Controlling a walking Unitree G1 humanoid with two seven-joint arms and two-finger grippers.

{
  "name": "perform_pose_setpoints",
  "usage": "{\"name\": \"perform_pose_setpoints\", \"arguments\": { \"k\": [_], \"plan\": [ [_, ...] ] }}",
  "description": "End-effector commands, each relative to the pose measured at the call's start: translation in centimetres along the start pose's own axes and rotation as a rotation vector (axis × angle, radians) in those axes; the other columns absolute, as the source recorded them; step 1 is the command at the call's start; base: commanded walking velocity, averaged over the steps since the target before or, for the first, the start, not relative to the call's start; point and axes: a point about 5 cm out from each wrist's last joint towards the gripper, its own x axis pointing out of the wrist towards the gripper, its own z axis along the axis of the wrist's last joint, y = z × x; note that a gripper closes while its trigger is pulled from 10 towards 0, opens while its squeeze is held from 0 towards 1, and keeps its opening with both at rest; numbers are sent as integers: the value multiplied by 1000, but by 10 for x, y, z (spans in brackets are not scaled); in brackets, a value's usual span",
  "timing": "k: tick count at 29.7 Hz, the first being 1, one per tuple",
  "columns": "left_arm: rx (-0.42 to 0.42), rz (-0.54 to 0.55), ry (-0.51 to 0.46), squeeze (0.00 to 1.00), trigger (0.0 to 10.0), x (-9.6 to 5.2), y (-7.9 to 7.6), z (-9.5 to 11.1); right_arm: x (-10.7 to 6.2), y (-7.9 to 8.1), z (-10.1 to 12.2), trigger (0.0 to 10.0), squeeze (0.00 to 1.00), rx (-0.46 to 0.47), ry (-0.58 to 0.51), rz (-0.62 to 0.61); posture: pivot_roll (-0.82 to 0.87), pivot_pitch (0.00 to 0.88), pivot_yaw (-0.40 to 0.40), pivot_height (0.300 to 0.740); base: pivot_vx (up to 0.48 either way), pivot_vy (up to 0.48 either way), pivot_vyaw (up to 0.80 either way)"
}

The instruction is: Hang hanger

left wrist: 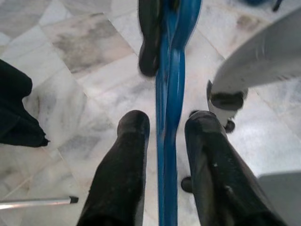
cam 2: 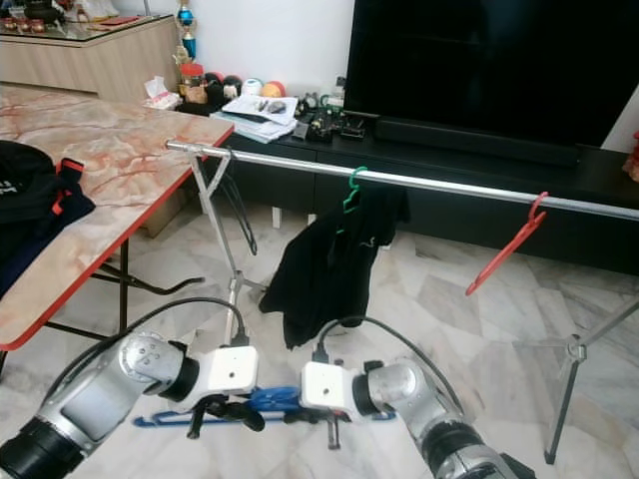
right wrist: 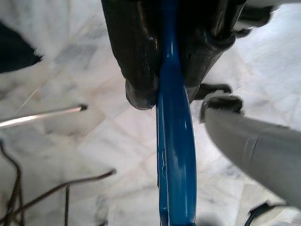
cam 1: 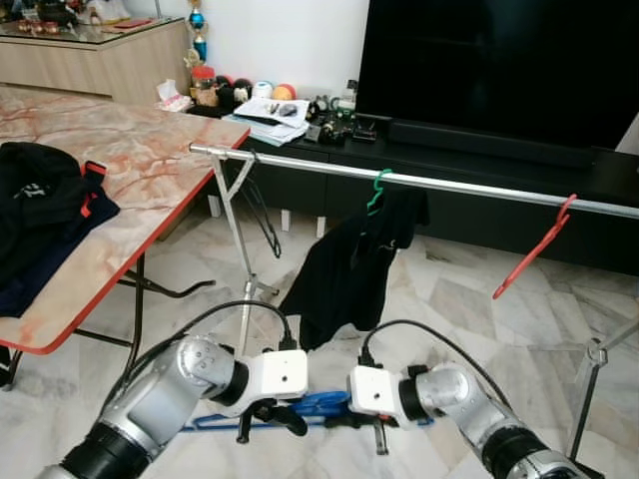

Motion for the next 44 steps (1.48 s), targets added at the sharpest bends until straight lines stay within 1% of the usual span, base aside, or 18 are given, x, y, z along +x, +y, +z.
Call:
{"name": "perform_pose_setpoints", "arguments": {
  "k": [1,10,13,15,16,18,21,24,28,29,31,32,33,35,36,38,41,44],
  "plan": [
    [-19,-15,-14,1000,10000,-6,-3,-1,-3,2,-7,0,0,13,28,1,194,0,-48,740,0,0,0],
    [-131,-2,56,1000,10000,-33,-15,-31,-7,20,-38,0,0,108,126,-45,196,0,-49,740,0,0,0],
    [-206,85,76,1000,10000,-41,-18,-48,-12,23,-53,0,0,187,187,-146,195,0,-51,740,0,0,0],
    [-300,224,118,1000,10000,-46,-20,-71,-16,23,-64,0,0,270,228,-278,197,0,-51,740,0,0,0],
    [-346,328,151,0,10000,-45,-24,-88,-18,22,-69,0,0,378,200,-389,196,0,-52,740,0,0,0],
    [-384,395,165,0,10000,-44,-27,-98,-19,21,-70,0,0,431,175,-446,197,0,-51,740,0,0,0],
    [-520,525,178,0,10000,-32,-46,-123,-21,20,-78,0,0,605,148,-619,191,6,-50,740,0,0,0],
    [-787,665,209,0,10000,-6,-81,-156,-24,14,-80,0,0,838,43,-891,185,11,-49,740,0,0,0],
    [-903,756,271,0,10000,9,-101,-174,-28,10,-80,0,0,966,-31,-1076,178,11,-48,740,0,0,0],
    [-982,798,311,0,10000,17,-116,-183,-29,9,-79,0,0,1033,-75,-1167,173,9,-45,740,0,0,0],
    [-1016,813,328,0,10000,21,-121,-186,-29,9,-79,0,0,1056,-92,-1198,172,7,-46,740,0,0,0],
    [-1079,835,373,0,10000,29,-137,-192,-28,10,-78,9725,0,1113,-142,-1238,172,3,-46,740,0,0,0],
    [-1079,835,373,0,10000,29,-137,-192,-28,10,-78,9725,0,1113,-142,-1238,172,3,-46,740,0,0,0],
    [-1201,828,410,0,10000,43,-162,-196,-26,11,-77,10000,0,1133,-137,-1274,169,0,-50,740,0,0,0],
    [-1201,828,410,0,10000,43,-162,-196,-26,11,-77,10000,0,1133,-137,-1274,169,0,-50,740,0,0,0],
    [-1287,760,465,0,10000,60,-196,-195,-27,5,-71,10000,0,1142,-177,-1331,159,0,-48,740,0,0,0],
    [-1357,757,486,0,10000,65,-212,-195,-29,1,-66,10000,0,1134,-199,-1377,151,0,-41,740,0,0,0],
    [-1341,752,503,0,10000,67,-214,-195,-30,1,-66,10000,0,1141,-198,-1404,155,0,-39,740,0,0,0]
  ]
}}
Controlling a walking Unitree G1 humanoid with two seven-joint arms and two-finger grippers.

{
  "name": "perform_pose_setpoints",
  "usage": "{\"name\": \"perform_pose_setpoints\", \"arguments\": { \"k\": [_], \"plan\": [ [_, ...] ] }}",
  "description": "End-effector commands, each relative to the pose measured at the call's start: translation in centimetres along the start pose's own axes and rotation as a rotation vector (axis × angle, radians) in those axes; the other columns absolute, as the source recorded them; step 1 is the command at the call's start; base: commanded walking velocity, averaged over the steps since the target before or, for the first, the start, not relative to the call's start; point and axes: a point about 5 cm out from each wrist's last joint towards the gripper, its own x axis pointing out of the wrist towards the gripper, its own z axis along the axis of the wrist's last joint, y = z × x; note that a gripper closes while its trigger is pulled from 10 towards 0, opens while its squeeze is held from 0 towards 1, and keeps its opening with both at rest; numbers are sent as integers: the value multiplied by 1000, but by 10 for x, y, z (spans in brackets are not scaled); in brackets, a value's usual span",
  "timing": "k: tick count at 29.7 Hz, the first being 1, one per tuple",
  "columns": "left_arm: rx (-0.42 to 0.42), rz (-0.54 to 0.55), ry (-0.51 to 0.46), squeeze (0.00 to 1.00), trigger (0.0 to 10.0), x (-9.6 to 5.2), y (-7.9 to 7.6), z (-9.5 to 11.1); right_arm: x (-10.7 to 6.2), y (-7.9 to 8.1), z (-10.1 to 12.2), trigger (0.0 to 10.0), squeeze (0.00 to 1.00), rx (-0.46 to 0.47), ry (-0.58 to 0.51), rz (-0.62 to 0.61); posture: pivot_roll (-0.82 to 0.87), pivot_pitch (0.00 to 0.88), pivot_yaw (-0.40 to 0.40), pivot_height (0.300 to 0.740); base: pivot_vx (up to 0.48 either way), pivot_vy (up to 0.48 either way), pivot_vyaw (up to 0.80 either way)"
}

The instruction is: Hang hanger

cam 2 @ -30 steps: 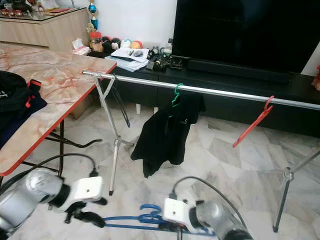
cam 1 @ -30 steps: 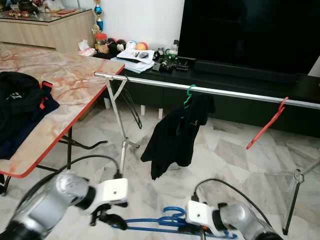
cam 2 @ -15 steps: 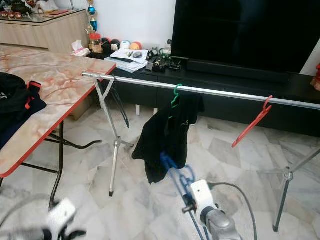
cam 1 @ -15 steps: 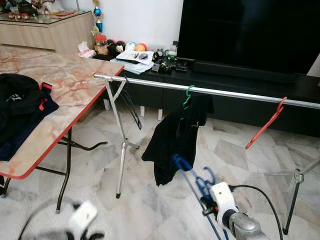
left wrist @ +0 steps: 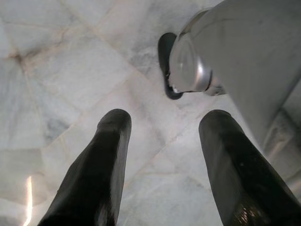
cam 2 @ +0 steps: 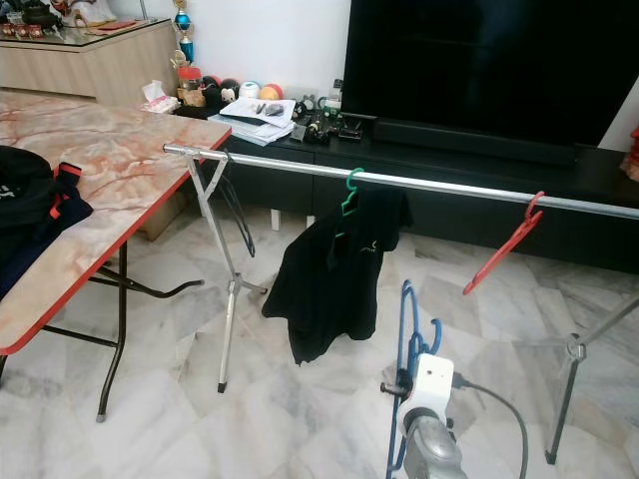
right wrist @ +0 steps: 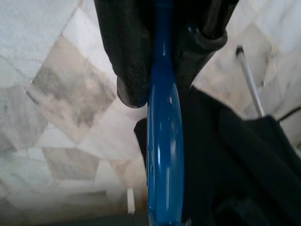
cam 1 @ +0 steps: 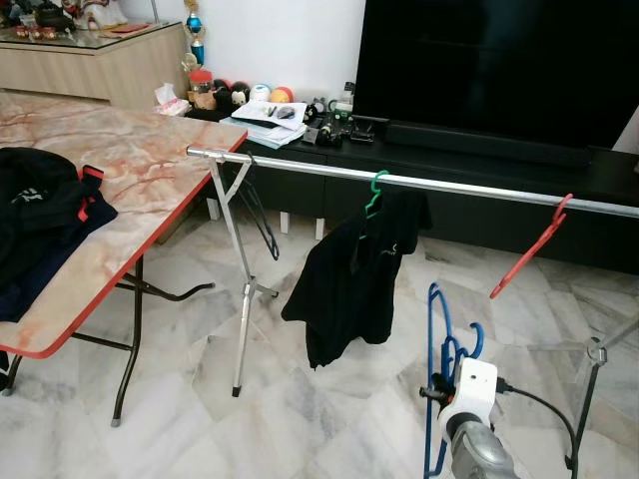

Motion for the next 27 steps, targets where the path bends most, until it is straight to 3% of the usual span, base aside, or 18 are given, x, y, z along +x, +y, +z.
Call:
{"name": "perform_pose_setpoints", "arguments": {
  "k": [1,13,24,27],
  "plan": [
    [5,6,-16,0,10000,1,1,3,1,0,6,10000,0,16,-31,-23,157,0,-39,740,259,0,0],
    [48,-5,-47,0,10000,3,-1,15,2,3,9,10000,0,19,-41,-67,170,0,-33,740,311,0,0],
    [46,-15,-18,0,10000,3,-3,7,6,2,18,10000,0,34,-53,-94,173,0,-37,740,349,0,0],
    [44,-16,-15,0,10000,3,-3,5,6,3,19,10000,0,37,-54,-89,173,0,-37,740,350,0,-800]
  ]
}}
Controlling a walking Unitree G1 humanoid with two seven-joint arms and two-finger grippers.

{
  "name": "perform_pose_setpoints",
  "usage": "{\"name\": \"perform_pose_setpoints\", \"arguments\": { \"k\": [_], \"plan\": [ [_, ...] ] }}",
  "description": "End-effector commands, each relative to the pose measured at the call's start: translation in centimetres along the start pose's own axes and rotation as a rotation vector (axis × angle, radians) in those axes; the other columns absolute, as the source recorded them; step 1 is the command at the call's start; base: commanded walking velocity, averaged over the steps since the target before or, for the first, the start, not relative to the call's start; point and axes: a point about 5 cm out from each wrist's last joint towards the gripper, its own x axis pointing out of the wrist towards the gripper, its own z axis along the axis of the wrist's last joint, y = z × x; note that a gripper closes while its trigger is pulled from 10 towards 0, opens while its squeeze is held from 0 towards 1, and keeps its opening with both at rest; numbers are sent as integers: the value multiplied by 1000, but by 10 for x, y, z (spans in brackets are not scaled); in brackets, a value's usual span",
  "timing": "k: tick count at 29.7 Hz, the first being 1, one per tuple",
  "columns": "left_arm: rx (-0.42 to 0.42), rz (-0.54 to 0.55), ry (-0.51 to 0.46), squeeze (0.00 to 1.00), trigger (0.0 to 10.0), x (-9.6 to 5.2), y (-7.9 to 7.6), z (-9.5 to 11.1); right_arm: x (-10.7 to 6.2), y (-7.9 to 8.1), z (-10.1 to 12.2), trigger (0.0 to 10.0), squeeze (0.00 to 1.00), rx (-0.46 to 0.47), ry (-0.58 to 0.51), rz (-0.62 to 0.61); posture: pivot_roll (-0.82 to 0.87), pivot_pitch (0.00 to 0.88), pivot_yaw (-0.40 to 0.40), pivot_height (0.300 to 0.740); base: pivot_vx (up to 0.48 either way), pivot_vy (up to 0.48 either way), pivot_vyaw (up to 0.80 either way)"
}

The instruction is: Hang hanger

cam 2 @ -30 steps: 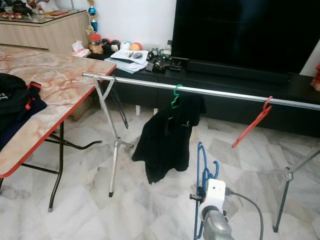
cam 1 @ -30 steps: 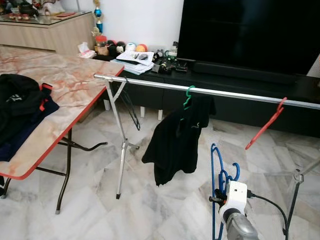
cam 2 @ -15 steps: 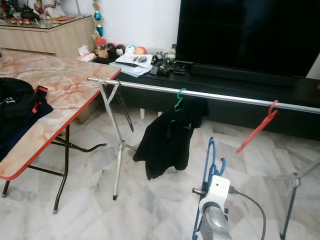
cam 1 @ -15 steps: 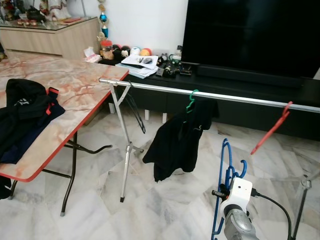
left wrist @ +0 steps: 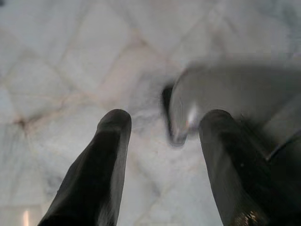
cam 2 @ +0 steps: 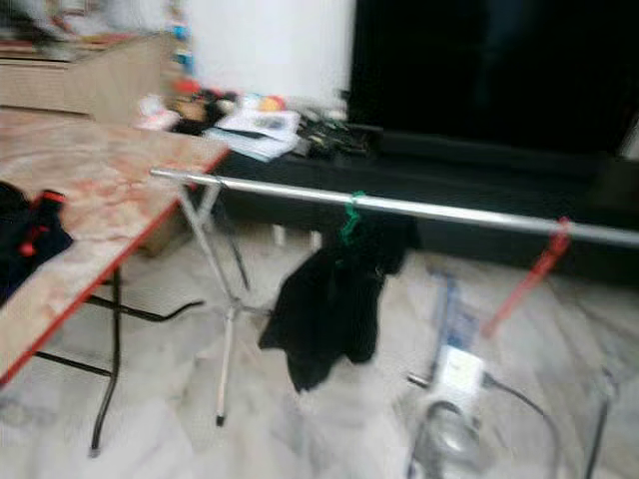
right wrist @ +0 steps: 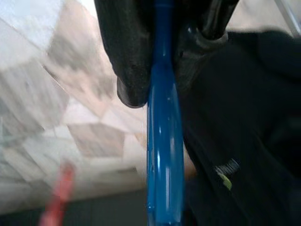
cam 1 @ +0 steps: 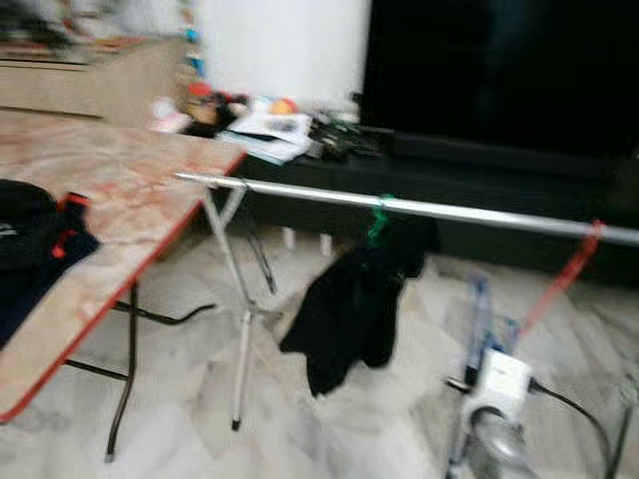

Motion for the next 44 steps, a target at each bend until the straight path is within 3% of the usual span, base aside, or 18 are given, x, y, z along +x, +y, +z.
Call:
{"name": "perform_pose_setpoints", "arguments": {
  "k": [1,8,16,31,39,44],
  "plan": [
    [18,14,32,0,10000,-2,6,-8,0,15,6,10000,0,2,-30,46,178,0,-40,740,352,0,0],
    [18,8,30,0,10000,-2,3,-7,2,17,10,10000,0,6,-33,36,177,0,-39,740,352,0,0],
    [37,14,23,0,10000,0,0,-1,4,5,11,10000,0,26,-14,-65,182,0,-39,740,250,0,0],
    [43,10,18,0,10000,2,-1,6,19,9,55,10000,0,88,-73,-105,190,0,-40,740,0,0,0],
    [41,11,19,0,10000,2,1,10,26,13,76,10000,0,44,-28,-75,192,0,-36,740,0,0,0],
    [39,4,19,0,10000,4,-6,14,28,10,78,10000,0,18,39,-85,201,0,-35,740,0,0,0]
  ]
}}
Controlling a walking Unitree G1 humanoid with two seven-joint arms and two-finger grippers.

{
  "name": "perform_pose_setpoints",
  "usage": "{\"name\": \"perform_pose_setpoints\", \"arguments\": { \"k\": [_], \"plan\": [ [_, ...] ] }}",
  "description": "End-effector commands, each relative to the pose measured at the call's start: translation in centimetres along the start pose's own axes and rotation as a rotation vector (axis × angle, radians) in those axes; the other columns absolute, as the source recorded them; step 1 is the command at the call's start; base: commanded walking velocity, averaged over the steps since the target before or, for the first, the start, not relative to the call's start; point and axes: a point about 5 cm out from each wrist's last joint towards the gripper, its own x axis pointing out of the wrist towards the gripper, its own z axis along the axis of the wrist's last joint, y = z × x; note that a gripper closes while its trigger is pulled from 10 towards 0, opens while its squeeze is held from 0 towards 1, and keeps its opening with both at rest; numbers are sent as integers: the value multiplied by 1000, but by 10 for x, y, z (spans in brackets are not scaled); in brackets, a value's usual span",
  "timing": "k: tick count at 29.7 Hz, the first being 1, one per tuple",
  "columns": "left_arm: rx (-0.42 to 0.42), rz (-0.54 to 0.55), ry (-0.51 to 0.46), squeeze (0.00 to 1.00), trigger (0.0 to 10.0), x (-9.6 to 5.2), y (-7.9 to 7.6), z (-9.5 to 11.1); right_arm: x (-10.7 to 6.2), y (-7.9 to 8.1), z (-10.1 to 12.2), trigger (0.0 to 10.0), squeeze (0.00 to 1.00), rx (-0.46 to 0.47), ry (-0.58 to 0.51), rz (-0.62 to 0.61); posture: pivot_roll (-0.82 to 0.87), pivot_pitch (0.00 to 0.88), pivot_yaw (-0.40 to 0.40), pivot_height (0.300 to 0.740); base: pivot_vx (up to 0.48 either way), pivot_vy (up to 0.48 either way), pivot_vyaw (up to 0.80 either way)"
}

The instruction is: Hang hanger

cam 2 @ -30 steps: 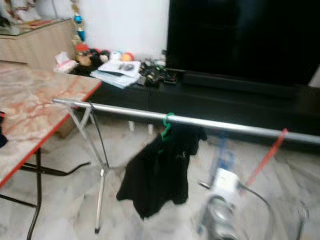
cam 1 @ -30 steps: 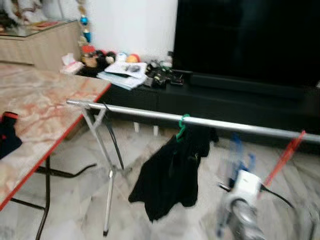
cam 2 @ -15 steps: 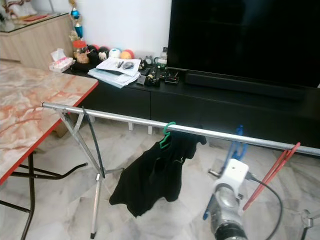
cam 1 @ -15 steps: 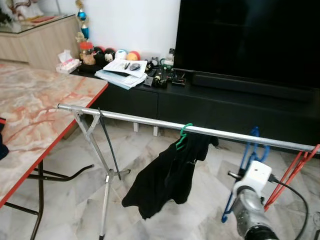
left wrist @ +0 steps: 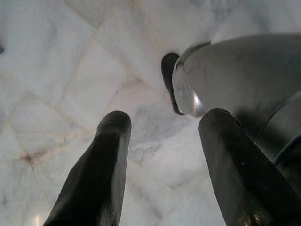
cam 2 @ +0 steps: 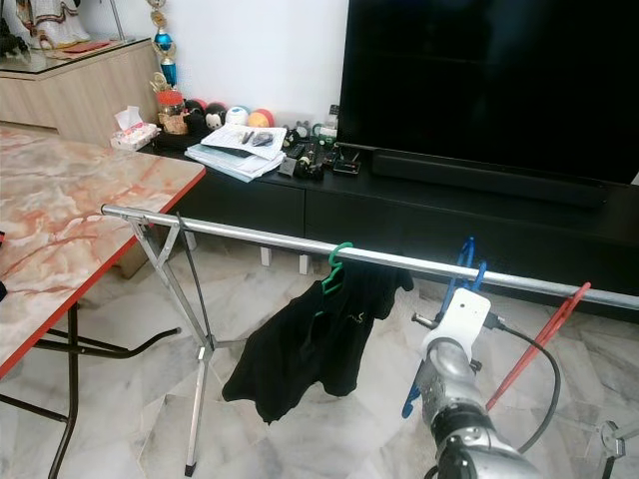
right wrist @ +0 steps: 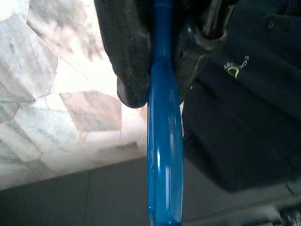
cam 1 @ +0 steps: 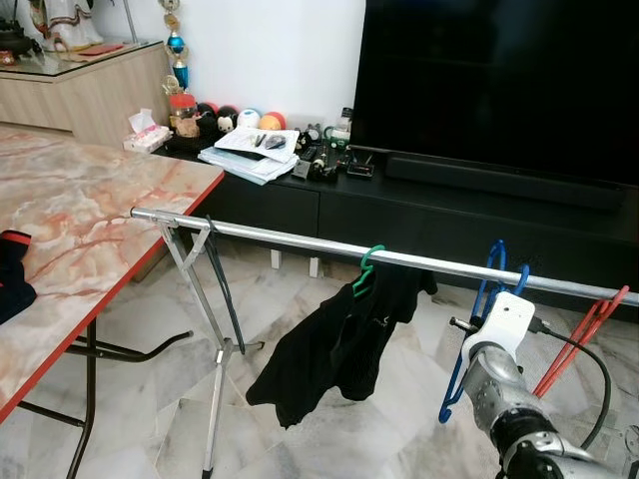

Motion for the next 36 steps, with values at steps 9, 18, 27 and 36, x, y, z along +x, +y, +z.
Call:
{"name": "perform_pose_setpoints", "arguments": {
  "k": [9,18,27,36],
  "plan": [
    [8,-18,23,0,10000,3,-12,3,3,-1,18,10000,0,-134,36,13,213,0,-33,740,0,0,0],
    [21,-9,18,0,10000,-2,11,2,4,-2,25,10000,0,-126,73,-1,226,0,-28,740,0,0,0],
    [57,-15,31,0,10000,-4,18,-5,4,-4,21,10000,0,-109,123,-5,253,0,-20,740,0,0,0],
    [83,-27,52,0,10000,-5,10,-16,3,-3,15,10000,0,-116,136,-6,285,21,3,740,0,0,0]
  ]
}}
